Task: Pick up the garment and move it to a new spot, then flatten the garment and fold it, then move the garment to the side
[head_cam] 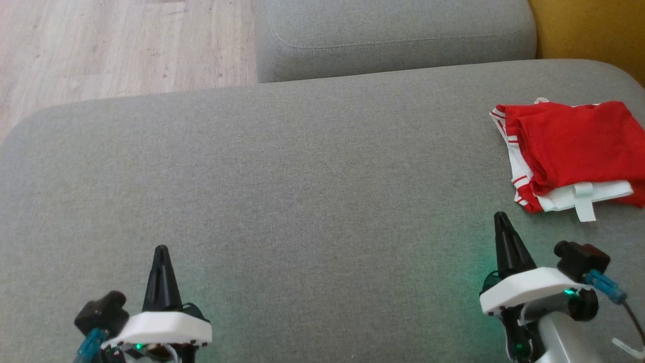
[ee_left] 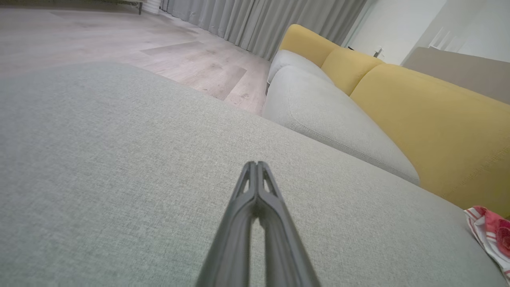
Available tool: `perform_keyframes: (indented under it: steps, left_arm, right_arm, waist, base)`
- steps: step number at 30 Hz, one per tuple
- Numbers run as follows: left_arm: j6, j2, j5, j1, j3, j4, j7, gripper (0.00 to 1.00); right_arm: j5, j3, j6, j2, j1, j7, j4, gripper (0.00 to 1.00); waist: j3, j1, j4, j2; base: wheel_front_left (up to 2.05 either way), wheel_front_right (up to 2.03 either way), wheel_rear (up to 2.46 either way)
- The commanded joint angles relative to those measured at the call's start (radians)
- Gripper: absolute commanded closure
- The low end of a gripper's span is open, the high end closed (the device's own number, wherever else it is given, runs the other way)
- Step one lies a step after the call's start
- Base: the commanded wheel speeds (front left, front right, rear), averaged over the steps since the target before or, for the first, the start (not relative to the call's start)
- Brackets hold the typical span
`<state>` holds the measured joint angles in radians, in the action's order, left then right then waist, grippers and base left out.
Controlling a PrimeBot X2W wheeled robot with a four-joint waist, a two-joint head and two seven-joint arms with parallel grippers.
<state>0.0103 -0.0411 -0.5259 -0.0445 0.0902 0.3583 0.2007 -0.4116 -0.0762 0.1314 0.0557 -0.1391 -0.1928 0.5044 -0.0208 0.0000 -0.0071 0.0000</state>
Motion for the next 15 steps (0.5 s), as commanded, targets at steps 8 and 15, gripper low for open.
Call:
perform_keyframes:
  steps: [8, 15]
  left_arm:
    - [0.017, -0.002, -0.099, -0.049, -0.033, -0.041, -0.029, 1.00]
    - [0.025, -0.003, -0.170, -0.050, -0.045, -0.046, -0.049, 1.00]
  right_arm:
    - [-0.112, 0.019, 0.000, -0.001, -0.038, 0.029, -0.057, 1.00]
    - [-0.191, 0.032, 0.000, -0.001, -0.033, 0.049, -0.072, 1.00]
  waist:
    - [0.001, 0.0000, 0.001, 0.0000]
    - [0.003, 0.0000, 0.001, 0.0000]
  base:
    - [0.00, 0.00, 0.00]
    - [0.00, 0.00, 0.00]
